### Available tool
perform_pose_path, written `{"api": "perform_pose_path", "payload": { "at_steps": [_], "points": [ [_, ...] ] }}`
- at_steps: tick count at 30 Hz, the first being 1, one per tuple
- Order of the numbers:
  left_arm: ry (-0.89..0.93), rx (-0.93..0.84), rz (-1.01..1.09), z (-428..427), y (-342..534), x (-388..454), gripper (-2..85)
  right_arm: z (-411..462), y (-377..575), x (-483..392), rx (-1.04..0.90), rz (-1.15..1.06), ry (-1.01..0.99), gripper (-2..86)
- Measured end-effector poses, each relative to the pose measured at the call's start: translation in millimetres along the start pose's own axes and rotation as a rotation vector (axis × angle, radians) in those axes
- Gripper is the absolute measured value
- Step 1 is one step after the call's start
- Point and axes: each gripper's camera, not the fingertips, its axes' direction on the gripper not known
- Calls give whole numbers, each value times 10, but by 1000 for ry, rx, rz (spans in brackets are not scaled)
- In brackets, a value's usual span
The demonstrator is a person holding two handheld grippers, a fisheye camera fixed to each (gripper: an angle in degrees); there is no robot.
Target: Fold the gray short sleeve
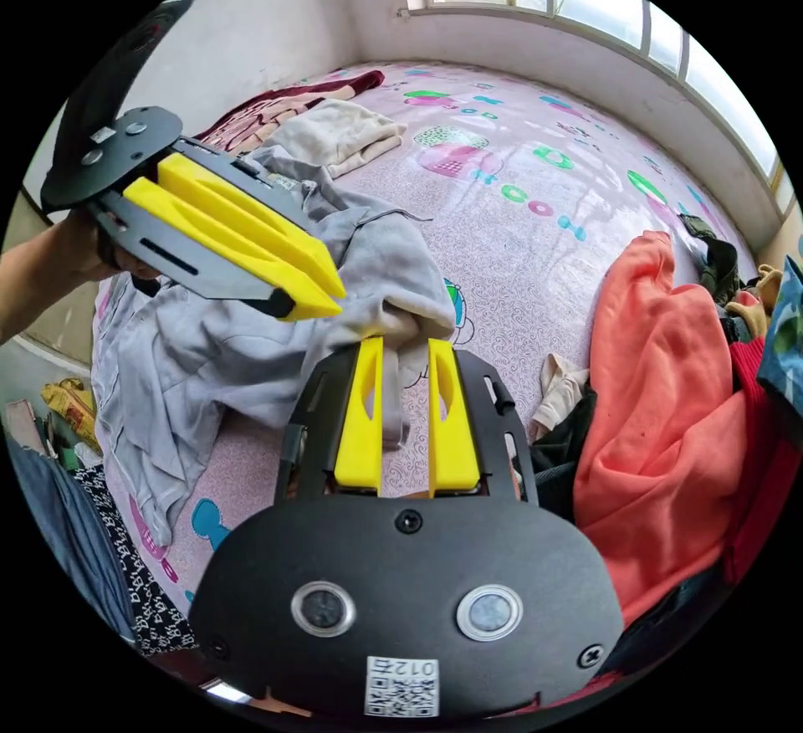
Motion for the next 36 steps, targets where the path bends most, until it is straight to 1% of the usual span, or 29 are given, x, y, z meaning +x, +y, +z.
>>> {"api": "perform_pose_path", "payload": {
  "at_steps": [1, 4, 6, 9, 13, 15, 18, 20, 22, 24, 27, 29, 32, 34, 36],
  "points": [
    [19, -29, -21, 104, -65, 3, 20, 8, 62, -51, 6, -34, -29, 66],
    [110, -84, -106, 322, -137, -63, 31, 108, 209, -217, 3, -109, -25, 47],
    [112, -112, -121, 408, -119, -57, 36, 196, 281, -258, 4, -95, -39, 40],
    [77, -175, -115, 525, -49, -24, 36, 336, 365, -312, 20, -66, -59, 31],
    [-45, -252, -42, 653, 101, 92, 10, 460, 383, -392, 1, -57, -75, 26],
    [-50, -241, -44, 644, 164, 86, 4, 432, 444, -382, 3, -58, -68, 26],
    [-4, -197, -81, 522, 259, -22, 0, 258, 613, -226, 47, -14, -12, 25],
    [52, -110, -74, 334, 372, -105, -1, 168, 677, -5, 89, 59, 56, 24],
    [72, -65, -75, 205, 449, -177, -2, 218, 610, 120, 80, 80, 60, 23],
    [73, -39, -89, 119, 517, -254, -2, 342, 481, 147, 66, 63, 50, 25],
    [103, -12, -104, 64, 611, -363, -2, 654, 234, 36, 14, -22, 55, 30],
    [100, -20, -93, 75, 663, -390, -2, 880, 79, -58, -25, -74, 43, 38],
    [82, -44, -77, 153, 731, -390, -2, 1113, -51, -116, -79, -90, 26, 60],
    [77, -31, -88, 174, 786, -416, -2, 1289, -68, -174, -133, -124, 59, 75],
    [88, -10, -110, 176, 839, -460, -2, 1330, -57, -188, -105, -120, 111, 83]
  ]
}}
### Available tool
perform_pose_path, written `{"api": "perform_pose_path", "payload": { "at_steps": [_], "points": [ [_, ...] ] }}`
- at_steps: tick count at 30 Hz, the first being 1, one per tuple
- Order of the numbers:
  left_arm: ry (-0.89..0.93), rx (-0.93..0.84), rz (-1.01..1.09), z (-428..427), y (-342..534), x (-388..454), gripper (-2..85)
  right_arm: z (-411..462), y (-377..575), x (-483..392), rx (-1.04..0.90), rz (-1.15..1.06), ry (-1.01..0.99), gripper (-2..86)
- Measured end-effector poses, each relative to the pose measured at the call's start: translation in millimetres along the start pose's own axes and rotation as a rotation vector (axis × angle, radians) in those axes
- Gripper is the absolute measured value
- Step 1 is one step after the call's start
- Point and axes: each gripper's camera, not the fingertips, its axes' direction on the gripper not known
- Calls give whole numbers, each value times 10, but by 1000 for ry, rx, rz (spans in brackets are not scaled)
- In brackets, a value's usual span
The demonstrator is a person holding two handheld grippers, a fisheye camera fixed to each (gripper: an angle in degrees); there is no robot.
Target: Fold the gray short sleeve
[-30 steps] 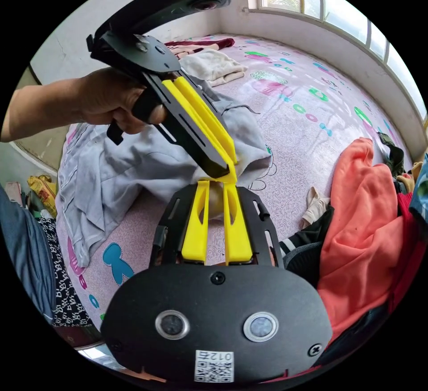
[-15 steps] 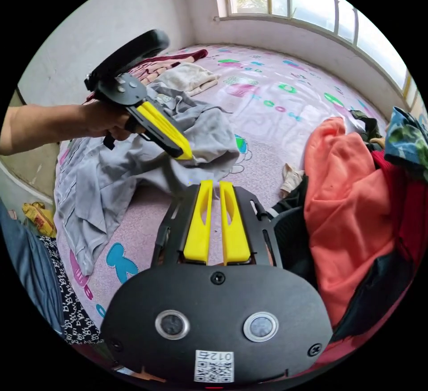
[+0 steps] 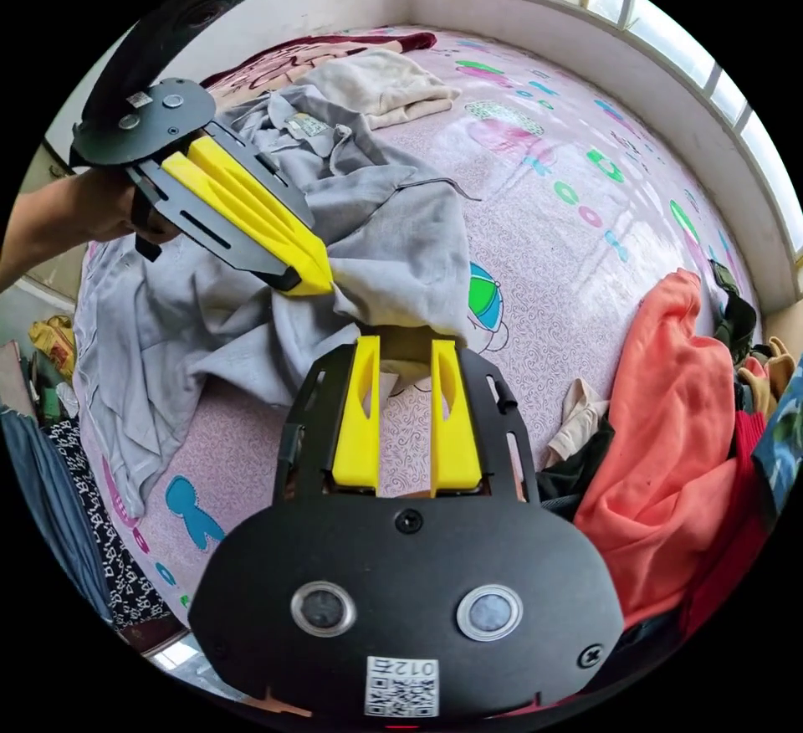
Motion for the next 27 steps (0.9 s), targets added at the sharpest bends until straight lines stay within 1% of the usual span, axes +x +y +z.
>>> {"api": "perform_pose_path", "payload": {
  "at_steps": [1, 3, 5, 6, 9, 11, 15, 18, 24, 27],
  "points": [
    [4, 5, -6, 2, 24, -25, -2, 44, 2, 12, 3, 8, 1, 85],
    [3, -5, -6, 20, 49, -50, -2, 101, 17, 87, 13, 48, -60, 82],
    [0, -7, 4, 18, 75, -67, -2, 158, 78, 279, 40, 127, -178, 74],
    [3, -5, 7, 13, 79, -72, -2, 176, 92, 319, 38, 138, -193, 71],
    [8, -2, 25, -5, 86, -83, -2, 265, 122, 354, 11, 106, -138, 51],
    [-9, -14, 41, 11, 67, -77, -1, 334, 84, 256, 2, 28, -74, 39],
    [-19, -25, 35, 45, 30, -81, -1, 435, 25, 113, -24, -72, -9, 35],
    [-2, -12, 26, 19, 8, -75, -1, 492, 22, 101, -46, -116, -49, 42],
    [-12, -13, 42, -5, -9, -61, -1, 633, 67, 257, -63, -90, -76, 87],
    [-22, -23, 48, 20, -16, -76, -1, 696, 123, 271, -42, -123, -81, 79]
  ]
}}
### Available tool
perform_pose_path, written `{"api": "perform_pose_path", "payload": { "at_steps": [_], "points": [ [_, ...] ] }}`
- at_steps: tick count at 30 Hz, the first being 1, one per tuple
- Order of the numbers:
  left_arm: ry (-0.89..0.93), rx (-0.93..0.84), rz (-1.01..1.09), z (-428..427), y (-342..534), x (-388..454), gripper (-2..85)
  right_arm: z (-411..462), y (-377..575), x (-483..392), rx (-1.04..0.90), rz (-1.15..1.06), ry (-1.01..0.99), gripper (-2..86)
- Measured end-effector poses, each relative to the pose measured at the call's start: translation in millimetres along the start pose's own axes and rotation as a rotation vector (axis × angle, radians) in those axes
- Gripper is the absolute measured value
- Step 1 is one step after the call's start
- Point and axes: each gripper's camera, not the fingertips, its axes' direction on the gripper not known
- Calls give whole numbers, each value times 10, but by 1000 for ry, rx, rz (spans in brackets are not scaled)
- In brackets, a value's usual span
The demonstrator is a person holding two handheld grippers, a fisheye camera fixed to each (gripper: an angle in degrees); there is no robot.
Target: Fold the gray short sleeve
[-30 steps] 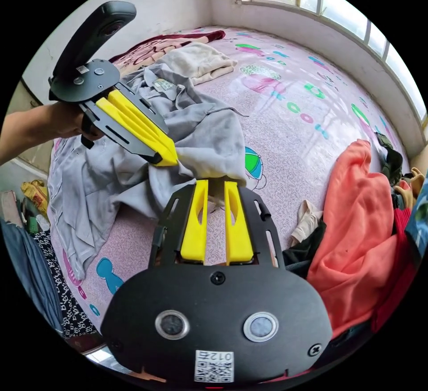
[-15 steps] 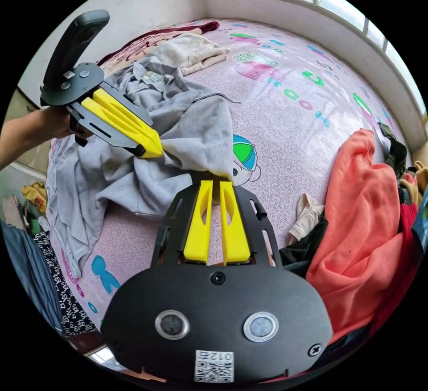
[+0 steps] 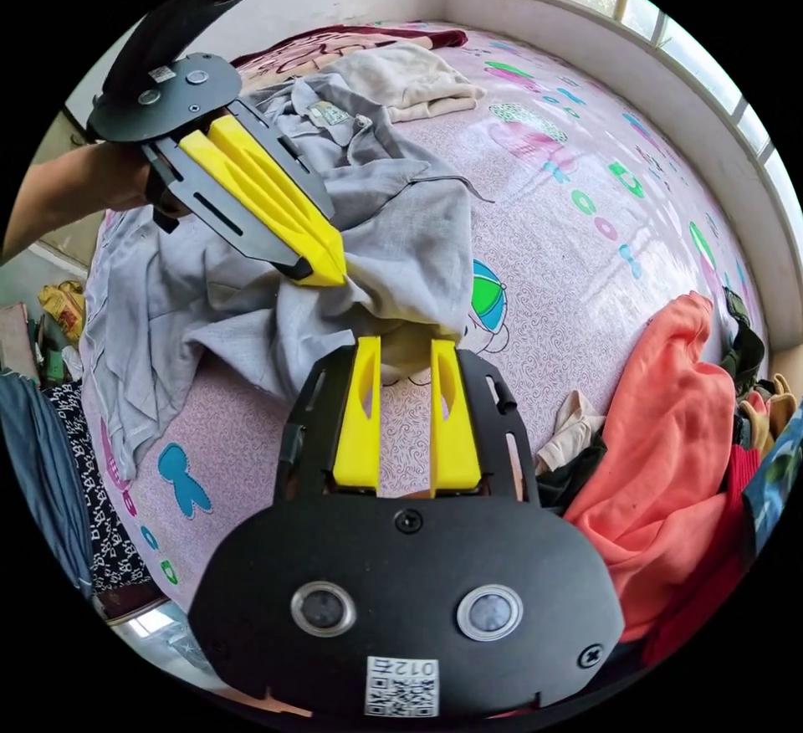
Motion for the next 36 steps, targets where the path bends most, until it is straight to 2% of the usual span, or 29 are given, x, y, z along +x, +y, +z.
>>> {"api": "perform_pose_path", "payload": {
  "at_steps": [7, 12, 15, 17, 19, 24, 26, 28, 30, 32, 33, 36],
  "points": [
    [19, 12, -10, 30, -83, -40, -1, -6, 206, 217, 6, -10, 54, 13],
    [55, 55, 28, -35, -265, -7, -1, -368, 375, 832, 61, 70, -152, 13],
    [174, 124, -13, -132, -346, -130, 0, -495, 452, 1296, 58, 160, -283, 22],
    [307, 188, -39, -201, -357, -259, 1, -485, 557, 1736, 61, 313, -443, 27],
    [337, 217, -93, -229, -336, -368, 1, -468, 639, 1950, 56, 389, -484, 28],
    [155, 239, -67, -351, -430, -356, 3, -452, 731, 1972, 17, 401, -262, 25],
    [-87, 192, -65, -416, -659, -323, 4, -409, 752, 1863, 4, 369, -195, 20],
    [-132, 172, -86, -438, -858, -380, 6, -421, 787, 1798, 27, 358, -153, 19],
    [-86, 177, -80, -465, -1045, -434, 7, -427, 836, 1794, 37, 368, -140, 18],
    [286, 171, 89, -465, -1299, -441, 5, -418, 921, 1817, 35, 369, -122, 18],
    [345, 152, 106, -450, -1357, -452, 5, -413, 941, 1827, 30, 371, -122, 18],
    [97, 136, 71, -454, -1484, -419, 4, -437, 1033, 1892, 47, 403, -150, 19]
  ]
}}
